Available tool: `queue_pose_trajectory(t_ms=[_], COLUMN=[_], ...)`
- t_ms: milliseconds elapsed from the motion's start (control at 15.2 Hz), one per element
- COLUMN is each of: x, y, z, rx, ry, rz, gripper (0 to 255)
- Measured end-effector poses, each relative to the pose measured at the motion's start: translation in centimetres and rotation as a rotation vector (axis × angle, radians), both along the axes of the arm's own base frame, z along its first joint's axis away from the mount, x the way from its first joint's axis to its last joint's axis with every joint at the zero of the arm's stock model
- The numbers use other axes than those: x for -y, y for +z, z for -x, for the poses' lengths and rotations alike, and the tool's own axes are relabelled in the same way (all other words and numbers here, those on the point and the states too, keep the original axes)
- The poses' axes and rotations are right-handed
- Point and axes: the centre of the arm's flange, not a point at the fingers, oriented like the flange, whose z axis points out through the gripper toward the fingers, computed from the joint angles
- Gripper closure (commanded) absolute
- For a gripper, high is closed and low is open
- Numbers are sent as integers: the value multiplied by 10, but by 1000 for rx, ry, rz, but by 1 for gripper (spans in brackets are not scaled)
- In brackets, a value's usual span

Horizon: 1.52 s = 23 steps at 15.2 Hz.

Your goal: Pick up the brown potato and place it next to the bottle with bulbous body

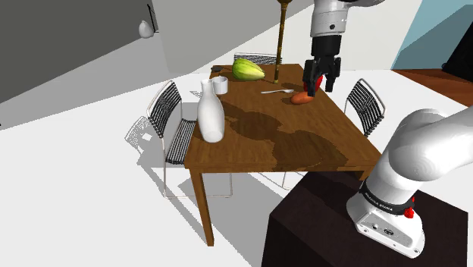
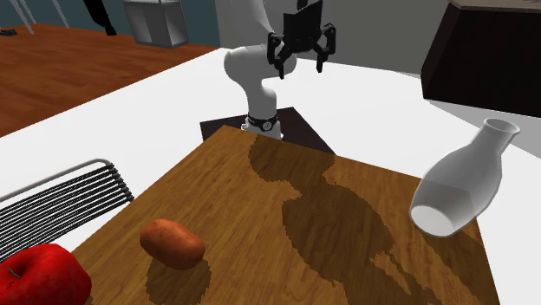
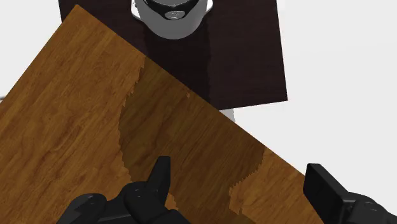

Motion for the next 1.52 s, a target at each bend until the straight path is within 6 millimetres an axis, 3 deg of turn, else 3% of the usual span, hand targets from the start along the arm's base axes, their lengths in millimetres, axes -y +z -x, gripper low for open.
queue_pose_trajectory(t_ms=[198,792,1518], x=[12,110,230], y=[-6,-50,-99], z=[1,6,-32], rx=[13,111,235], ry=[31,264,561], rz=[2,16,34], gripper=[0,0,0])
